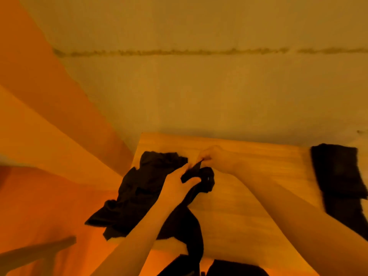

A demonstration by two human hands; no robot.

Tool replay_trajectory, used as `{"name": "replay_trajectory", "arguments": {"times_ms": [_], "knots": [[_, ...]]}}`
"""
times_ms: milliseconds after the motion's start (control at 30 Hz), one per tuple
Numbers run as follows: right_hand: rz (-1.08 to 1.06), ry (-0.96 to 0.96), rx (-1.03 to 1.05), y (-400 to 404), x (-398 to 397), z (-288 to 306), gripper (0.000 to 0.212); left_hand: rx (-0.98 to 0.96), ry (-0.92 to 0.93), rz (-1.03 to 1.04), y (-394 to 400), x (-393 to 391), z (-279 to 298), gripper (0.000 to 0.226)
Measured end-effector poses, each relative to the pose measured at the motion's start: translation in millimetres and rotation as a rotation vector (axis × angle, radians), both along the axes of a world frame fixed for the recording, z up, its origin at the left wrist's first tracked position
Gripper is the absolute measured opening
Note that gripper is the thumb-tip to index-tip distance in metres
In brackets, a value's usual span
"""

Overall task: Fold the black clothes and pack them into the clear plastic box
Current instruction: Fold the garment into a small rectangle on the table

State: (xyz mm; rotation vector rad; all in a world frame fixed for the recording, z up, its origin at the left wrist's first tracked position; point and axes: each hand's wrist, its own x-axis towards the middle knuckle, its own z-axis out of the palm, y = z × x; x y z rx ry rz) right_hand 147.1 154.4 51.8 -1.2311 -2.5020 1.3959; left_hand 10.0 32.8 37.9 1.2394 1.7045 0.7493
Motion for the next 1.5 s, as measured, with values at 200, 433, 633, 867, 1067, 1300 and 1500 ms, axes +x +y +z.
{"name": "replay_trajectory", "arguments": {"times_ms": [200,433,633,867,1067,1300,1500], "knots": [[-0.114,0.153,-0.029,40.3,31.5,126.7,0.017,0.146,-0.19,-0.019,78.5,11.0,105.0,0.017],[-0.22,0.633,-0.159,53.9,64.4,231.6,0.022,0.374,-0.255,-0.248,116.8,37.3,233.5,0.011],[-0.253,0.663,-0.035,74.2,103.6,323.0,0.02,0.431,-0.078,-0.388,146.3,49.3,332.0,0.006],[-0.105,0.261,0.081,81.6,147.8,424.9,0.057,0.525,-0.255,-0.314,163.4,75.5,400.8,0.025],[-0.23,0.433,0.121,89.6,157.8,461.2,0.026,0.525,-0.33,-0.329,170.2,89.8,430.4,0.024],[-0.547,0.587,0.266,92.9,131.5,483.1,0.017,1.004,-0.083,-0.004,172.2,120.5,454.2,0.017],[-0.777,0.814,0.158,97.0,119.2,490.9,0.023,0.901,0.054,0.011,171.1,155.5,429.6,0.04]]}}
